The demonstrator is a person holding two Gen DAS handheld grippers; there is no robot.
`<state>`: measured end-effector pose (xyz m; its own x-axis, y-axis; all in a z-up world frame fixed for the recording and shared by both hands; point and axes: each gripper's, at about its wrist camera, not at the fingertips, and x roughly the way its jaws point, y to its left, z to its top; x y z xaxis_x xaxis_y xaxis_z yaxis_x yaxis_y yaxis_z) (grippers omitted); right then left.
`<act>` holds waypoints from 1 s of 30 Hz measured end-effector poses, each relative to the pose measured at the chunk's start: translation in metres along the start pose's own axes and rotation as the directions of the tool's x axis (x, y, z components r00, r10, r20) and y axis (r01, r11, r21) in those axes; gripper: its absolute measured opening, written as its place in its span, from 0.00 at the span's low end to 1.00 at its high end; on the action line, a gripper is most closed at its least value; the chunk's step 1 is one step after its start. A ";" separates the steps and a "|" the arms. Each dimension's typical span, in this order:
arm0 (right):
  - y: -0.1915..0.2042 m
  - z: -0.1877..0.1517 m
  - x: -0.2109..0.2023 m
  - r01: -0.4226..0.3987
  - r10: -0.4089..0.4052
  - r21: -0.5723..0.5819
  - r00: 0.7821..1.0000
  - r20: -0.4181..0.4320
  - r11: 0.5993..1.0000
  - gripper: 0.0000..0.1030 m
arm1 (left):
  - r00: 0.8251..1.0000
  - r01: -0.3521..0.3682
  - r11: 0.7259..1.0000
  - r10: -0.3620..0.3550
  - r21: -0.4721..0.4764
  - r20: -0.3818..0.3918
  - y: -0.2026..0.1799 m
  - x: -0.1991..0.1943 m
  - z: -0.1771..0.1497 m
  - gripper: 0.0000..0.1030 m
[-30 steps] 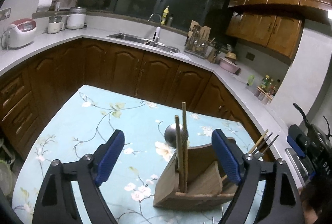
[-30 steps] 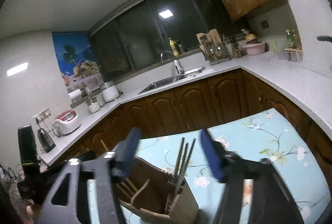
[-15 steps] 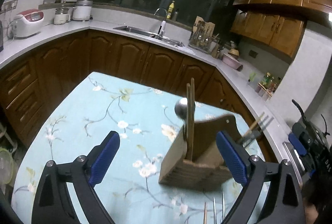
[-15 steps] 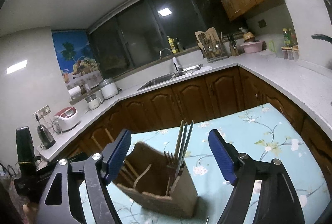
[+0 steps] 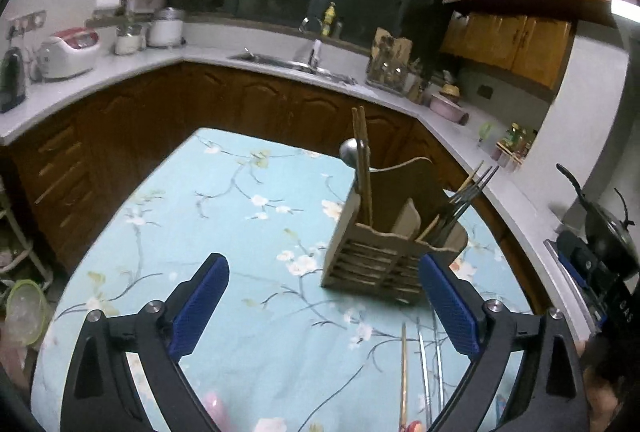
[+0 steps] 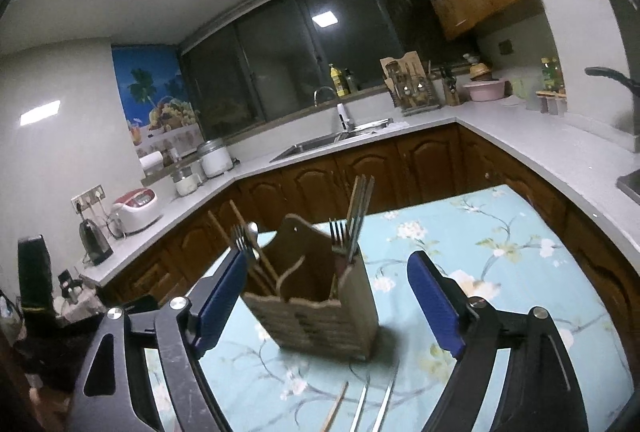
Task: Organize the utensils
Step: 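Withdraw the open left tool from the holder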
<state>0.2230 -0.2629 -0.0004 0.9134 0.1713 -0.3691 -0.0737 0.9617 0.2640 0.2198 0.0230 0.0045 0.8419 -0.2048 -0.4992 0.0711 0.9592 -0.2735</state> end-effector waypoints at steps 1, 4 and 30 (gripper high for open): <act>0.000 -0.005 -0.005 0.005 -0.005 -0.003 1.000 -0.003 1.000 0.83 | 1.000 -0.016 1.000 0.016 0.008 0.020 -0.001 -0.009 -0.005 0.94; 0.002 -0.017 -0.016 0.022 -0.022 -0.023 1.000 -0.017 1.000 0.83 | 0.998 -0.055 0.998 0.054 0.034 0.033 -0.004 -0.024 -0.017 0.94; 0.033 -0.083 -0.091 0.091 -0.090 -0.181 0.996 0.013 0.979 0.98 | 0.987 -0.141 0.973 0.125 0.180 0.097 -0.014 -0.101 -0.080 0.99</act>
<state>0.1043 -0.2294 -0.0325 0.9217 0.0808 -0.3795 -0.0611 0.9961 0.0637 0.0909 0.0144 -0.0069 0.8922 -0.0633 -0.4472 0.0468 0.9978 -0.0478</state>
